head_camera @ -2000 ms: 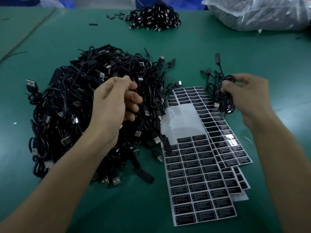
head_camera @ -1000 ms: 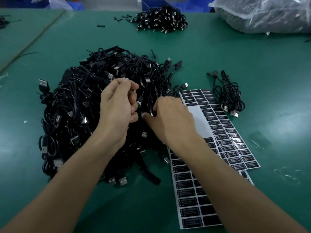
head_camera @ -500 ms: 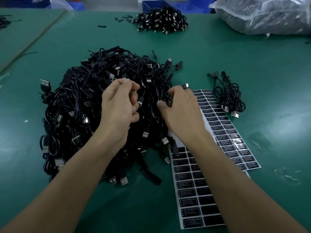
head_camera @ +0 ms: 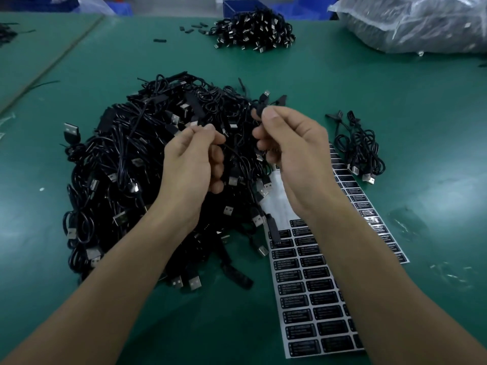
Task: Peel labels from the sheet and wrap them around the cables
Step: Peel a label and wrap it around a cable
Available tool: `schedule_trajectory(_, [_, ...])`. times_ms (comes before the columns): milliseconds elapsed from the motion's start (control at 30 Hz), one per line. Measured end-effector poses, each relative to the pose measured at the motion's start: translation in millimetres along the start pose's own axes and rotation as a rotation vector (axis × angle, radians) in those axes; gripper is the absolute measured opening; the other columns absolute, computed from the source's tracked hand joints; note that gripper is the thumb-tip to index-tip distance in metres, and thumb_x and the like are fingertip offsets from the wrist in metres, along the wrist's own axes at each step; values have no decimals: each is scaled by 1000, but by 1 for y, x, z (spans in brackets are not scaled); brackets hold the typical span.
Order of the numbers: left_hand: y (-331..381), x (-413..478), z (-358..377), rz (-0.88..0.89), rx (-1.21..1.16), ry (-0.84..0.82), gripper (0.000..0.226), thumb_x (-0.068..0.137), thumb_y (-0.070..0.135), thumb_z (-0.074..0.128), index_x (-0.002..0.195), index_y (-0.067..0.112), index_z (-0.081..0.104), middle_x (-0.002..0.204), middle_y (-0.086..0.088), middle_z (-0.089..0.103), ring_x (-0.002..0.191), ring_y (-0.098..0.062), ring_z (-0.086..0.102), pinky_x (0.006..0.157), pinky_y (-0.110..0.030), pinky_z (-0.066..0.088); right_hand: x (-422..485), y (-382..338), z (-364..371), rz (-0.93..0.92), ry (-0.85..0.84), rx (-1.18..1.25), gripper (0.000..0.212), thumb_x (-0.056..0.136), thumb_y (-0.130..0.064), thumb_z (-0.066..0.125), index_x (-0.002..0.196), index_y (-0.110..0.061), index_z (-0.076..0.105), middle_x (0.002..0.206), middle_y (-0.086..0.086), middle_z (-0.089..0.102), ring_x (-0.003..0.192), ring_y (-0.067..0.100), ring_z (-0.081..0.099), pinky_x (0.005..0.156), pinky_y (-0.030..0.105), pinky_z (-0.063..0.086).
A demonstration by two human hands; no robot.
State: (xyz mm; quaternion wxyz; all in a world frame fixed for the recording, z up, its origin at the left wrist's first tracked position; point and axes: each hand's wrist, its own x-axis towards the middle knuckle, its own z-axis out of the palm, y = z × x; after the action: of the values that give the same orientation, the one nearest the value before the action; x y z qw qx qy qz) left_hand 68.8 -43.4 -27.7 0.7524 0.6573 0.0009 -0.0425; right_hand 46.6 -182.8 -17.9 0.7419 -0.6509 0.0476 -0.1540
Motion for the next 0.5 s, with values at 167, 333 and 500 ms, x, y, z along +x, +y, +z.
schedule_trajectory(167, [5, -1, 1, -70, -108, -82, 62, 105, 56, 22, 96, 14, 67, 72, -1, 70, 59, -13, 62, 44, -25, 45, -18, -6, -10, 47, -306, -15, 20, 97, -10, 59, 83, -17, 73, 64, -3, 66, 58, 6, 57, 56, 16, 45])
schedule_trajectory(333, [4, -1, 0, -48, -168, -56, 51, 105, 52, 35, 93, 16, 70, 73, 0, 64, 56, -9, 59, 44, -24, 45, -26, 5, -31, 155, -298, -98, 17, 85, -16, 64, 72, -19, 75, 59, -2, 62, 55, 5, 53, 54, 15, 41])
schedule_trajectory(500, [1, -1, -4, 14, -74, -60, 35, 106, 34, 47, 91, 20, 75, 61, 5, 60, 53, -9, 55, 48, -21, 45, -31, 2, -52, 216, -664, -327, 9, 80, -15, 70, 76, -17, 79, 66, 2, 71, 59, 4, 60, 57, 17, 48])
